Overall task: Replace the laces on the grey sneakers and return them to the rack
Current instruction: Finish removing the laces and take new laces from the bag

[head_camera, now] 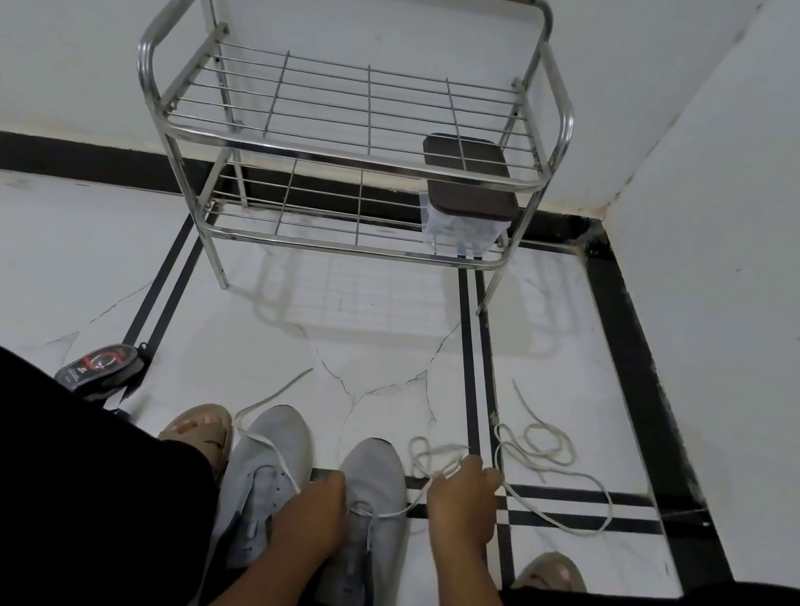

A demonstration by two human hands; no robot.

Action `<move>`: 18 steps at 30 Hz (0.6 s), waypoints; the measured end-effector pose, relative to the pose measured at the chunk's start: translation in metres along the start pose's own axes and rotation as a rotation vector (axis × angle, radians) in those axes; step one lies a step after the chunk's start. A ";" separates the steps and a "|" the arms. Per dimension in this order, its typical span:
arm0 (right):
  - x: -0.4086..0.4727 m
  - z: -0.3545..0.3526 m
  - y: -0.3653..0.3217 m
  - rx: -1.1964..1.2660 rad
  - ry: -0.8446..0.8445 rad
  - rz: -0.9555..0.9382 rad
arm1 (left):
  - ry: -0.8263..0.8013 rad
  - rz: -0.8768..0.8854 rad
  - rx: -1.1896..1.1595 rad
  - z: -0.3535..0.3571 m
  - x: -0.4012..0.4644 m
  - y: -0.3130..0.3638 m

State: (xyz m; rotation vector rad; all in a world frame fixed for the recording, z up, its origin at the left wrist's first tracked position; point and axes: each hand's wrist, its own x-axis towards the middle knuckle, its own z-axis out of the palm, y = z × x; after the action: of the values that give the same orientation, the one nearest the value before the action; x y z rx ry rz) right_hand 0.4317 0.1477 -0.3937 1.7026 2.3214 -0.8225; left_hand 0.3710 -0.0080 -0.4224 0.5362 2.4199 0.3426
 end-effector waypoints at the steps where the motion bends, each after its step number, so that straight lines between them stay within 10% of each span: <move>1: -0.011 0.006 0.001 -0.027 0.010 -0.046 | -0.007 0.052 0.030 0.000 0.001 0.001; 6: -0.036 0.028 0.012 -0.286 -0.691 -0.165 | -0.088 0.217 0.134 0.002 0.009 0.002; 18: -0.022 0.036 0.024 -0.083 -0.462 -0.133 | 0.001 0.163 0.080 0.016 0.001 0.004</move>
State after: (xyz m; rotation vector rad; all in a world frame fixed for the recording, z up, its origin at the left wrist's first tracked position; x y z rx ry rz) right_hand 0.4541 0.1157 -0.4230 1.1778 2.1254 -1.0015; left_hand 0.3816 -0.0018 -0.4340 0.7717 2.4043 0.3154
